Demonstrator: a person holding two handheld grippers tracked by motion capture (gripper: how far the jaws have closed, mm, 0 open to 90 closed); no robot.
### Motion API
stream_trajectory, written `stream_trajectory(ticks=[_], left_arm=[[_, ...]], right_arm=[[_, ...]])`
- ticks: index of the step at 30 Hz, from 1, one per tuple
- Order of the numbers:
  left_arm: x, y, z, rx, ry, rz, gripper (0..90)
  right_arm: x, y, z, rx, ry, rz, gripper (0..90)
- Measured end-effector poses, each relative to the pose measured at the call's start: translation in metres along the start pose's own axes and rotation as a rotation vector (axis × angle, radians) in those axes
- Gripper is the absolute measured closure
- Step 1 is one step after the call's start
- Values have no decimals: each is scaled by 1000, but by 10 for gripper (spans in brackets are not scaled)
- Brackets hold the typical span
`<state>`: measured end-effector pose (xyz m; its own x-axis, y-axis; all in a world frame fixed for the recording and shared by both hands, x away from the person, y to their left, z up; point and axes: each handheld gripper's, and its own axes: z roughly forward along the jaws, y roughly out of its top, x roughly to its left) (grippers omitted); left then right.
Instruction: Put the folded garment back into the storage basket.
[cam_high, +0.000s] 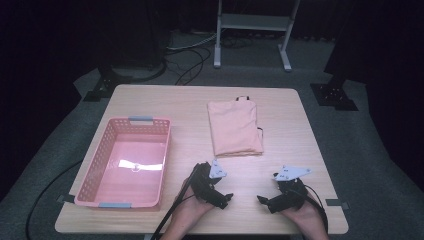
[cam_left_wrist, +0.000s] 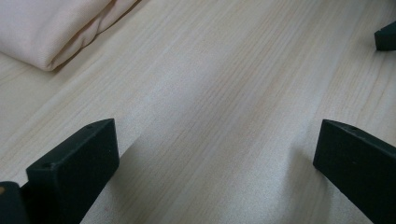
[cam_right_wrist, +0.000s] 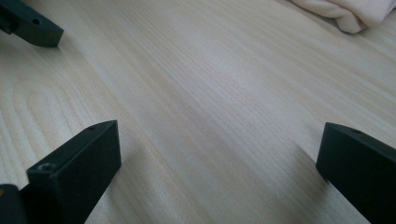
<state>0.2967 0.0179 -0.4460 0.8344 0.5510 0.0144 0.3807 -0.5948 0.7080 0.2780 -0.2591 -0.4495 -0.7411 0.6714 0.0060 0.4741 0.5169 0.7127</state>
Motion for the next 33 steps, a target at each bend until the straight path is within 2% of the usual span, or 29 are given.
stream_trajectory(ticks=[1,2,3,6,13,15,18,22,26,28,29,33], left_arm=[[1,0,0,-9,-18,-9,0],[1,0,0,-9,-18,-9,0],[2,0,-2,-23,-43,-16,0],[3,1,-2,-23,-45,-9,0],[10,13,-11,-60,-43,-14,0],[13,19,-14,-70,-33,-5,0],[16,23,-15,-70,-38,-2,0],[23,26,-18,-82,-33,-7,0],[32,30,-21,-103,-33,-23,0],[36,33,-22,-103,-27,-16,0],[40,36,-22,-127,-30,-14,0],[45,43,-21,-132,-37,-2,0]], right_arm=[[0,0,0,0,-1,1,0],[0,0,0,0,-1,1,0],[0,0,0,-2,-5,3,0],[0,1,-1,-15,-16,-7,0],[-2,8,-3,-42,11,3,0],[-5,18,-7,-65,23,-8,0],[-7,24,-9,-75,22,-12,0],[-13,38,-9,-88,47,-20,0],[-15,46,-7,-95,73,-17,0],[-17,53,-4,-95,87,-20,0],[-18,55,-3,-106,86,-23,0],[-23,63,2,-108,98,-19,0]])
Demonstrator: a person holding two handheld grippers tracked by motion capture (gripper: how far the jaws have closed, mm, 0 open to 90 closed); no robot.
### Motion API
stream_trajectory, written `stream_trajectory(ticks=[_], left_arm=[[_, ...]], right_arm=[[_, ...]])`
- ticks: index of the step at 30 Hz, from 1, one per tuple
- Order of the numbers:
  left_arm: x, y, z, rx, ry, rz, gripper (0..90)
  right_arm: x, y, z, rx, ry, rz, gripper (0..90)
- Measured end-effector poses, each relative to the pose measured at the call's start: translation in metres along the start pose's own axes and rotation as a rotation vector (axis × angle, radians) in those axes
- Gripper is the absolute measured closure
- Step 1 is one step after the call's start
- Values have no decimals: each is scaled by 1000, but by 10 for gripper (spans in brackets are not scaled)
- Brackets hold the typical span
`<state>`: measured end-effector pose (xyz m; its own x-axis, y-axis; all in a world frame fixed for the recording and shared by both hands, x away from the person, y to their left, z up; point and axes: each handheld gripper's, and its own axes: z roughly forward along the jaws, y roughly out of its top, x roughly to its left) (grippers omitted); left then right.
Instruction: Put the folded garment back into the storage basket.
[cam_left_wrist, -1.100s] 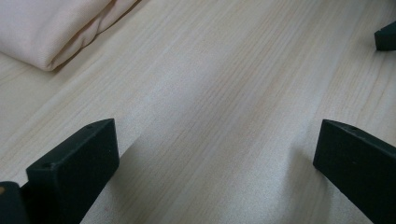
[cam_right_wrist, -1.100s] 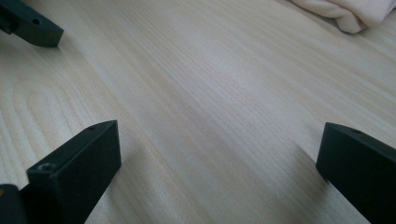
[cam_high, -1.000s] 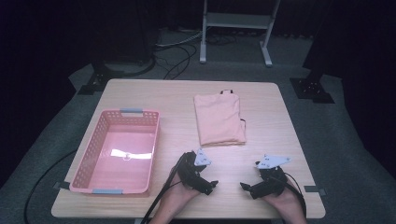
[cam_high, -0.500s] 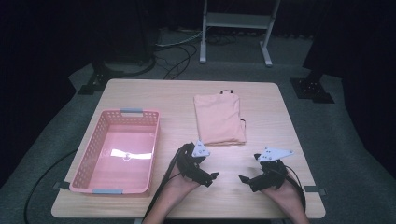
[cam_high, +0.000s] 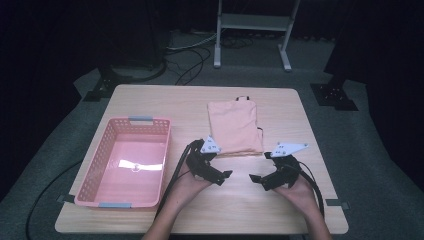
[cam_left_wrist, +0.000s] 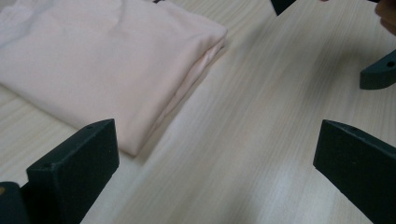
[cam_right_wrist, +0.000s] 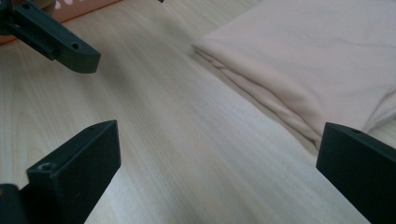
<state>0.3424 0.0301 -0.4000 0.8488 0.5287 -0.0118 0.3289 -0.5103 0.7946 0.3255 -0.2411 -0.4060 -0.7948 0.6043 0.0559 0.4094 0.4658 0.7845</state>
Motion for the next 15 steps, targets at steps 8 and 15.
stream_trajectory(ticks=[8,15], left_arm=[[12,12,9,-6,-21,13,0],[20,9,24,10,-51,18,0]], right_arm=[[-21,17,18,-2,28,7,0],[-37,14,35,10,47,38,0]])
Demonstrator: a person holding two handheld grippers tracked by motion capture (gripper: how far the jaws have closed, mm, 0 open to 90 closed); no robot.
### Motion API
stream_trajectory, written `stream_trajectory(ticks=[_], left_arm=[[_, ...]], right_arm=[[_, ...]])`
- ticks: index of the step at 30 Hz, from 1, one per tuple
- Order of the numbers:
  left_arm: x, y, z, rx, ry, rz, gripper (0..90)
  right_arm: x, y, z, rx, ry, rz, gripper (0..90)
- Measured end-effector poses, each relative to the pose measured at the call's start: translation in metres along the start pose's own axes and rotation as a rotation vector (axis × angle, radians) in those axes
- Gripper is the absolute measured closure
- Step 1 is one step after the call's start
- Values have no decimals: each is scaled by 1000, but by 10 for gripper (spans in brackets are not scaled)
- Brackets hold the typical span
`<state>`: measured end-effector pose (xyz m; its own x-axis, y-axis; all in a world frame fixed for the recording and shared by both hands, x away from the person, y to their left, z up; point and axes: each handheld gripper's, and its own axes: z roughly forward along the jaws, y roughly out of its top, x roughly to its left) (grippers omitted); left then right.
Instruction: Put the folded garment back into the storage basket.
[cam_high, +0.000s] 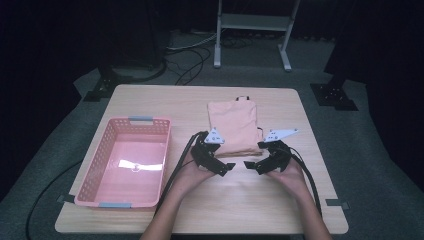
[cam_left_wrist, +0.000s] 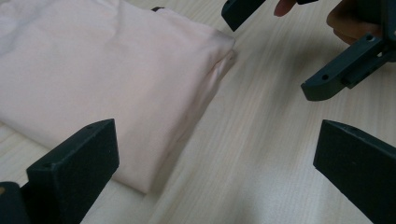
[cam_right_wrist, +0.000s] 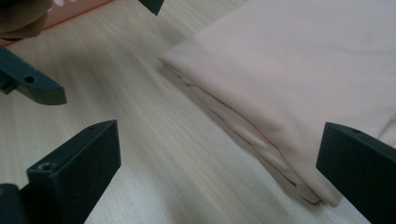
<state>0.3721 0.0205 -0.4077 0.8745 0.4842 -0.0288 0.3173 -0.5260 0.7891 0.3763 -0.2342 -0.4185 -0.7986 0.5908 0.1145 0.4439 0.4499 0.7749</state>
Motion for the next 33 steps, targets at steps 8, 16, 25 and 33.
stream_trajectory(ticks=[8,16,25,33], left_arm=[[6,-6,13,28,-13,-27,0],[10,-15,28,106,-36,-47,0],[10,-15,28,117,-40,-62,0],[5,-16,24,144,-54,-63,0]], right_arm=[[-10,-6,8,9,-5,23,0],[-14,-11,20,57,6,37,0],[-13,-12,21,58,6,49,0],[-10,-14,17,63,32,78,0]])
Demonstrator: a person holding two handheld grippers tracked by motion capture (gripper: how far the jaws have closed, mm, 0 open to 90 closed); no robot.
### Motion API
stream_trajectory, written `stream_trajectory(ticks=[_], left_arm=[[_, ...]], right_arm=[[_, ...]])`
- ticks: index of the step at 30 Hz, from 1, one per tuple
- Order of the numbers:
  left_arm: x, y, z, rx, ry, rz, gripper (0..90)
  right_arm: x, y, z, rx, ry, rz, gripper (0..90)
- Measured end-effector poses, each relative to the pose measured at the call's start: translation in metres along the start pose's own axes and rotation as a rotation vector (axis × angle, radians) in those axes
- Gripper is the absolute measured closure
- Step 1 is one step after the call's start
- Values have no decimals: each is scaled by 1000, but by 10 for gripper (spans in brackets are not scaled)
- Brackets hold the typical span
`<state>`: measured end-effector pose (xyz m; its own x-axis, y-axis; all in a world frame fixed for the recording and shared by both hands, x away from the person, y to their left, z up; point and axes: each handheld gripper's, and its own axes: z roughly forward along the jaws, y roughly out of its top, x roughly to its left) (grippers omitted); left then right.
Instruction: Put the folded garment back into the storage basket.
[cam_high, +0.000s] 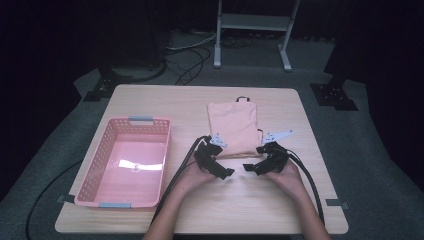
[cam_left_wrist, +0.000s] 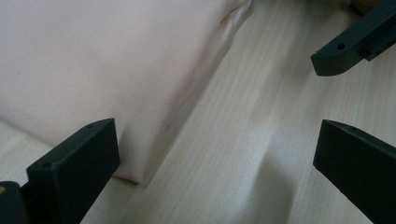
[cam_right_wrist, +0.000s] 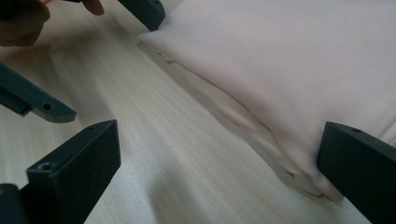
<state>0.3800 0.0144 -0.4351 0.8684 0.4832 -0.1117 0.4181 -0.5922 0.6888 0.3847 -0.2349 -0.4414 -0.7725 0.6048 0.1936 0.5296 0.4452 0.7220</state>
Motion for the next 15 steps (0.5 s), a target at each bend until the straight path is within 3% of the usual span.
stream_trajectory(ticks=[15], left_arm=[[-22,-16,-12,8,-28,18,0]], right_arm=[[33,-15,-10,43,-5,-35,0]])
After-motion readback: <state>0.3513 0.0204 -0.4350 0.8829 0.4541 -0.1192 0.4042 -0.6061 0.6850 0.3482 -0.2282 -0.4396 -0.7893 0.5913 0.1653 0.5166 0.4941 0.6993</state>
